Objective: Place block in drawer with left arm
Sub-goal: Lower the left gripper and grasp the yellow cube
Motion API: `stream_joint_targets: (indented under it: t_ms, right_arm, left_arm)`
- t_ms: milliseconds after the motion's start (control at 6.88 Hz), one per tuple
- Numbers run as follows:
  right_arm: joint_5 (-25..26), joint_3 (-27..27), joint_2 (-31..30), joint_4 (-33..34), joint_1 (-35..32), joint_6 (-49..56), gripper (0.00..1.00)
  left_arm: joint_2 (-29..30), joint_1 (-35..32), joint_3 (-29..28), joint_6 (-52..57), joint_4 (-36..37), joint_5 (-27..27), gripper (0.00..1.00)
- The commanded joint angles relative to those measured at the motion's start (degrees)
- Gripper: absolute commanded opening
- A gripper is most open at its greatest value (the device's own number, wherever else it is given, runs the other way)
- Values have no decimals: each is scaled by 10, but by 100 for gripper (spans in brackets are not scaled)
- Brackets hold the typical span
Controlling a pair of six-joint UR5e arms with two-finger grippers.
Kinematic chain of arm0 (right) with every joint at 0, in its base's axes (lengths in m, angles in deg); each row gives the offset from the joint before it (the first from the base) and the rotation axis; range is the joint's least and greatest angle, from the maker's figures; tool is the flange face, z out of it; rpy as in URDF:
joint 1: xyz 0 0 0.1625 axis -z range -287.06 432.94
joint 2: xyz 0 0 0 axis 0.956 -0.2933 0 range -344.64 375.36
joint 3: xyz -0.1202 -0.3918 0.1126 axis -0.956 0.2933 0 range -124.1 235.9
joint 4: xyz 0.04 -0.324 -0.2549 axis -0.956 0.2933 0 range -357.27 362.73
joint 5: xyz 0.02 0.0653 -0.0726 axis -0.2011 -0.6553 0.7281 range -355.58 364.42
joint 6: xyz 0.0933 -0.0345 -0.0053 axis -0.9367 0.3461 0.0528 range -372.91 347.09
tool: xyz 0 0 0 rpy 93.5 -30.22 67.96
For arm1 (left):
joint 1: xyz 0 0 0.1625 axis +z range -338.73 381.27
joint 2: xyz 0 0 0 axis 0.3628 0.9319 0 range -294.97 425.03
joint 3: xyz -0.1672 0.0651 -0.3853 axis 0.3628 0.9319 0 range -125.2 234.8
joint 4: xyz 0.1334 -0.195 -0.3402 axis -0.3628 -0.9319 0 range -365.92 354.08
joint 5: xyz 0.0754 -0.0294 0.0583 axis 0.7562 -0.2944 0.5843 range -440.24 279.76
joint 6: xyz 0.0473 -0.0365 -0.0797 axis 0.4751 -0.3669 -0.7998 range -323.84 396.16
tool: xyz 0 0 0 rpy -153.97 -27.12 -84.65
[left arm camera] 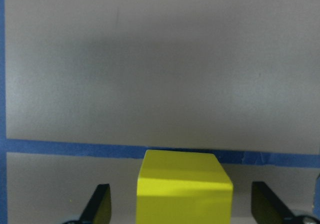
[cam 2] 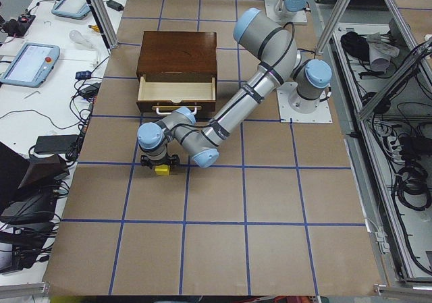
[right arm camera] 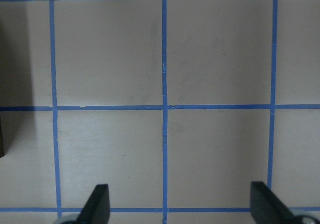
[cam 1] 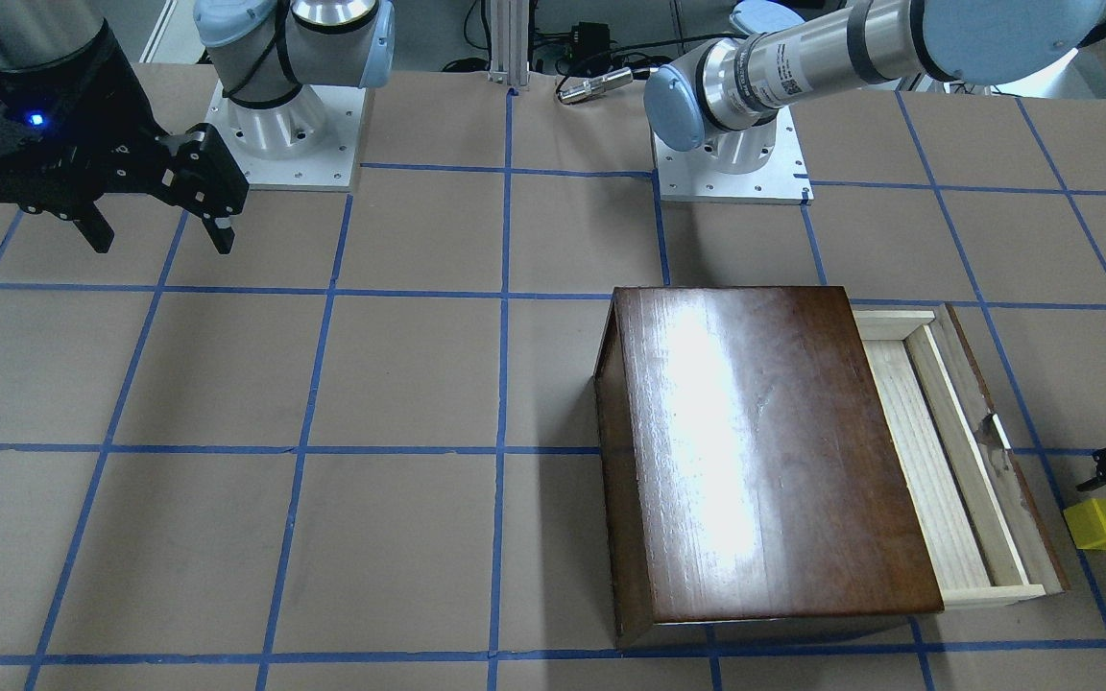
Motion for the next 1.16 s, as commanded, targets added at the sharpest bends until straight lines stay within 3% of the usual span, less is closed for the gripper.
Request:
stream_joint_targets:
  t_ms: [0,872,1017]
  right_arm:
    - [-1,0,1,0,0,0,100]
    - [-1,0,0,0,1,0,100]
    - [-1,0,1,0,0,0,100]
  left_arm:
    - [4,0,2,0,9,0,100]
    - [2,0,0,4,7,-3,6]
    - [-8,0,1,4,1,-1,4]
